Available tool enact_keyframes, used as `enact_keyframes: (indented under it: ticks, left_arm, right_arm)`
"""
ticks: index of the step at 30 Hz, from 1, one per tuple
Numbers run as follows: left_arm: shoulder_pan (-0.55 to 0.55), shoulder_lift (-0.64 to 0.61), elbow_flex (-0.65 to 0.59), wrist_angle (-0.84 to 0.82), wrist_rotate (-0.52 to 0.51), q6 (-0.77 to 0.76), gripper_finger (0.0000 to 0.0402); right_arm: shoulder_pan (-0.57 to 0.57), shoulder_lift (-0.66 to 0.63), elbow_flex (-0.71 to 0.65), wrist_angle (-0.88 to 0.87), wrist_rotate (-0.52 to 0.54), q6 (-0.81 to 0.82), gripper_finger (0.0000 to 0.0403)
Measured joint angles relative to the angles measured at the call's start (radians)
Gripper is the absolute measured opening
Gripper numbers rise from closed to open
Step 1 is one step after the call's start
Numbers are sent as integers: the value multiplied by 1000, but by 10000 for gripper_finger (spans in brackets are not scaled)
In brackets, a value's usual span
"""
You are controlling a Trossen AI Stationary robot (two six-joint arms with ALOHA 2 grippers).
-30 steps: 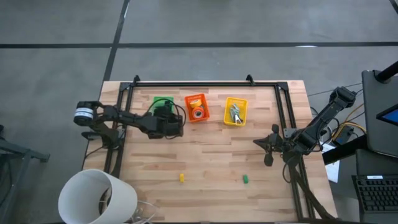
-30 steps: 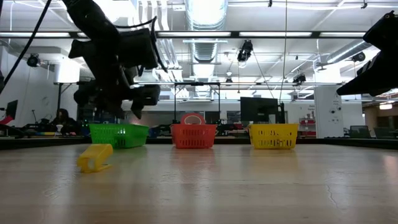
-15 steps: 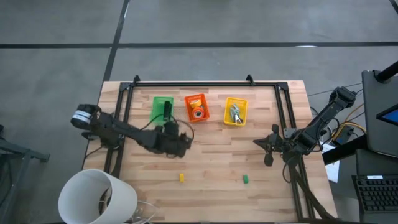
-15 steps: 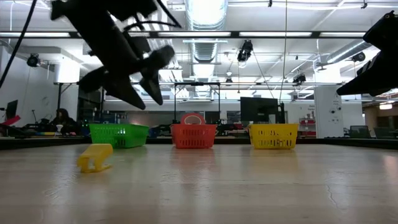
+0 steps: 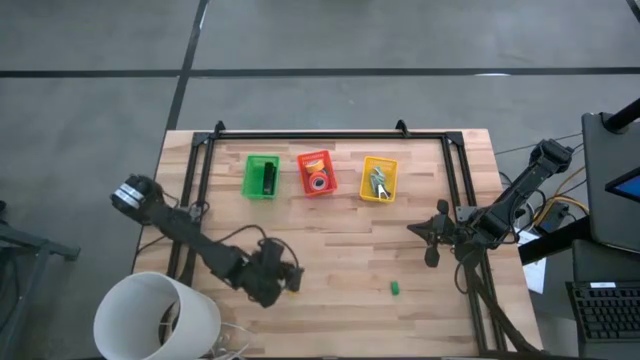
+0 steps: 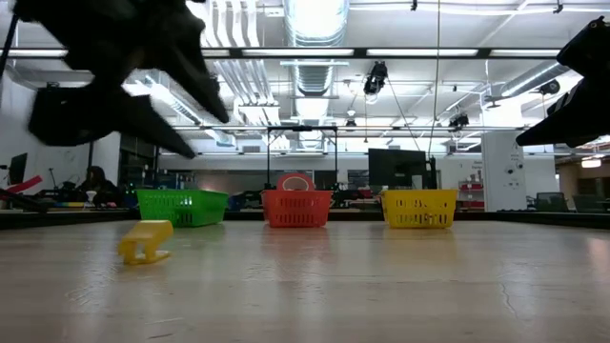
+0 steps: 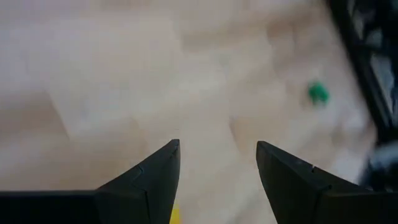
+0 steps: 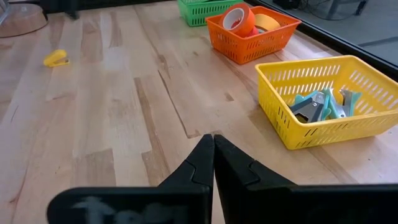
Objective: Pick and place Stapler, Stapler remover, tape
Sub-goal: Put the yellow stapler into the green bin
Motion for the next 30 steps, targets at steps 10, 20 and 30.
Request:
enact_keyframes:
  ticks: [10,20,30]
  left_arm:
    - [-14,159,121,-30,180,-32,213]
    - [-8,162,267,-391,188,-72,213]
    - [-8,238,271,-367,240,-132,213]
  right_arm:
    - [0,0,1,0,0,0,8]
    - [0,0,1,0,0,0,8]
    - [0,0,0,0,0,0,8]
